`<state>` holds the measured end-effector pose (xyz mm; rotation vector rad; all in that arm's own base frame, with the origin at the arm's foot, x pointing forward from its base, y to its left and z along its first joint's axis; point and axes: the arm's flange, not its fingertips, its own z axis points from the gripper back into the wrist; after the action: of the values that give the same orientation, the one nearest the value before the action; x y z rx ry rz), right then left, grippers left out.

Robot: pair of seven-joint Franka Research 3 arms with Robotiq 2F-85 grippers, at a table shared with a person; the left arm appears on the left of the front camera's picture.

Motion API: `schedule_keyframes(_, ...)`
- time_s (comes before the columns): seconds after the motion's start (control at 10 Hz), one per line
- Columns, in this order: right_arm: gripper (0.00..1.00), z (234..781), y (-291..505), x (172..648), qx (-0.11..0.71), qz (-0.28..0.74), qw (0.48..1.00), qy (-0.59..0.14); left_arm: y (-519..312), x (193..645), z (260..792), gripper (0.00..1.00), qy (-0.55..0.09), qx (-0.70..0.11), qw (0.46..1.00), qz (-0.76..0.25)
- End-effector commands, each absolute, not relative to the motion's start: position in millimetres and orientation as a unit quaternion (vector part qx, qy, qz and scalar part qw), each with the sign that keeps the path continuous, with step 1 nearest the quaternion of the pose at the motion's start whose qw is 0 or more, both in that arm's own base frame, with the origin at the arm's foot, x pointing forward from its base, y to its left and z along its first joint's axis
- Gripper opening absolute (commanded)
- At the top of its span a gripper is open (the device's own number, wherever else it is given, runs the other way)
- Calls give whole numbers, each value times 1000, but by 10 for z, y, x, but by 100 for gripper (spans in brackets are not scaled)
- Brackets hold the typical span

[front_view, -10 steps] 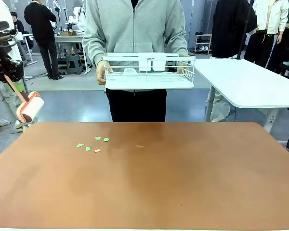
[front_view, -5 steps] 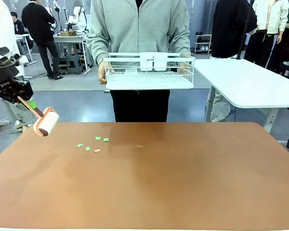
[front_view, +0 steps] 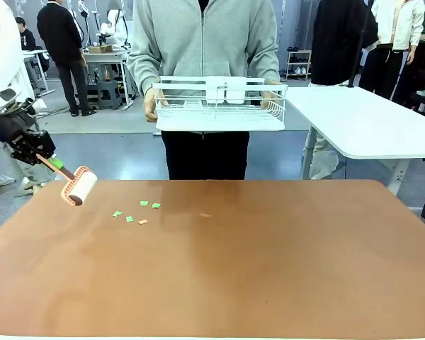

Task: Clean the table.
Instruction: Clean the table with the Lint Roller when the human lifts the Dish drying rack.

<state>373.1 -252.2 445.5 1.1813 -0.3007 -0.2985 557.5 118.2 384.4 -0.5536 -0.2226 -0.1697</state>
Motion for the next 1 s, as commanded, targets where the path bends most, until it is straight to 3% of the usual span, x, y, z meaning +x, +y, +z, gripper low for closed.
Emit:
schedule_keyframes(0.0,100,4473,-2513,3710,556,-135,807,-146,1307,5723,3826,21,-103,-298,945,-87)
schedule_keyframes(0.9,100,4473,-2513,3710,556,-135,807,-146,1255,5726,3674,21,-85,-294,949,-76)
